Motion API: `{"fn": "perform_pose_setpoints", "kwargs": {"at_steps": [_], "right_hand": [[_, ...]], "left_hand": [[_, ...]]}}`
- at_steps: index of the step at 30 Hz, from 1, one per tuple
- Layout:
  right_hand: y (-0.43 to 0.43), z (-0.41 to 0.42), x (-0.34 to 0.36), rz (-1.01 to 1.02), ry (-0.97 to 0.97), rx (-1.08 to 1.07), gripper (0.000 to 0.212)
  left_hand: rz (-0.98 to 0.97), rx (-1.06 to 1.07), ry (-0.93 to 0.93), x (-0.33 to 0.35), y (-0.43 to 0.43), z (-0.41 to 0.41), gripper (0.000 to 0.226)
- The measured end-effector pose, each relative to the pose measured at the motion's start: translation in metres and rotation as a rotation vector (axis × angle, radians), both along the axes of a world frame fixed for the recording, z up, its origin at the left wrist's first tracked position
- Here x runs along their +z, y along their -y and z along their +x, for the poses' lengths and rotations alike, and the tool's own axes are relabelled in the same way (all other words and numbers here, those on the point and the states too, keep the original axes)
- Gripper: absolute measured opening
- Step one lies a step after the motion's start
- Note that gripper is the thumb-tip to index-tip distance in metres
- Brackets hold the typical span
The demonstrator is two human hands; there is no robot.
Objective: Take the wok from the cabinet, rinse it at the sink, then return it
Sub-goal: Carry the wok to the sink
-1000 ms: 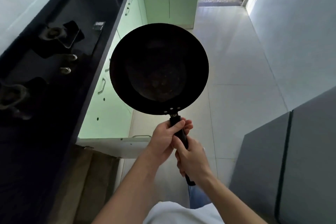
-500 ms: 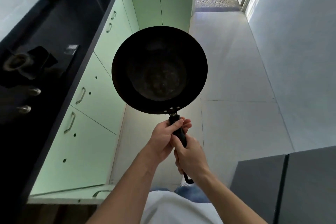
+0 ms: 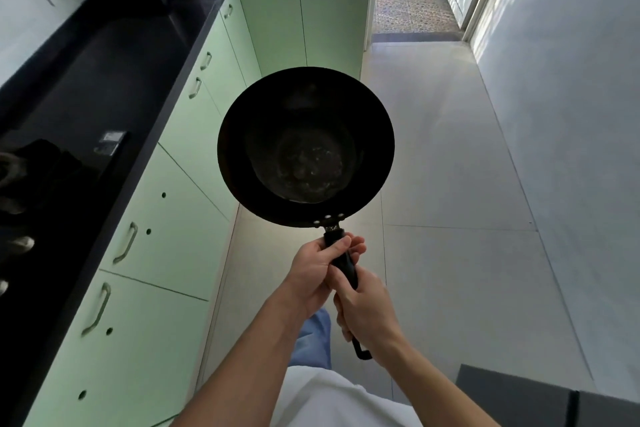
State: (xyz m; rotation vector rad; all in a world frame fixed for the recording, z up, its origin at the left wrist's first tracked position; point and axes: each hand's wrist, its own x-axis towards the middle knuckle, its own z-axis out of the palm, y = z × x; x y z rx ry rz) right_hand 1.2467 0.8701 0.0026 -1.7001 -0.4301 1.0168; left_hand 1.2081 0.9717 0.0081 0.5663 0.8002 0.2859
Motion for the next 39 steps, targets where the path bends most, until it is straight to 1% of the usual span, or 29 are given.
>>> {"fn": "perform_pose_setpoints", "kwargs": {"at_steps": [6, 11, 15, 22, 27, 32, 39], "right_hand": [[-0.097, 0.058, 0.0, -0.03, 0.012, -0.031, 0.032], [-0.191, 0.104, 0.01, -0.039, 0.0, -0.061, 0.031], [-0.252, 0.138, 0.013, -0.035, -0.001, -0.069, 0.035], [-0.328, 0.191, 0.007, -0.052, -0.015, -0.081, 0.032], [-0.369, 0.236, 0.001, -0.038, -0.014, -0.06, 0.03], [-0.421, 0.308, -0.003, -0.031, -0.039, -0.016, 0.033], [-0.493, 0.428, 0.01, -0.031, -0.049, 0.03, 0.035]], "left_hand": [[0.015, -0.034, 0.011, -0.001, -0.098, 0.058, 0.027], [0.019, -0.062, 0.014, 0.002, -0.194, 0.108, 0.029], [0.03, -0.084, 0.002, 0.004, -0.256, 0.141, 0.028], [0.007, -0.074, 0.007, 0.0, -0.331, 0.195, 0.034], [0.004, -0.056, -0.005, -0.007, -0.372, 0.239, 0.034], [0.033, -0.016, -0.02, -0.008, -0.423, 0.307, 0.035], [0.039, 0.05, -0.038, 0.008, -0.49, 0.42, 0.036]]}}
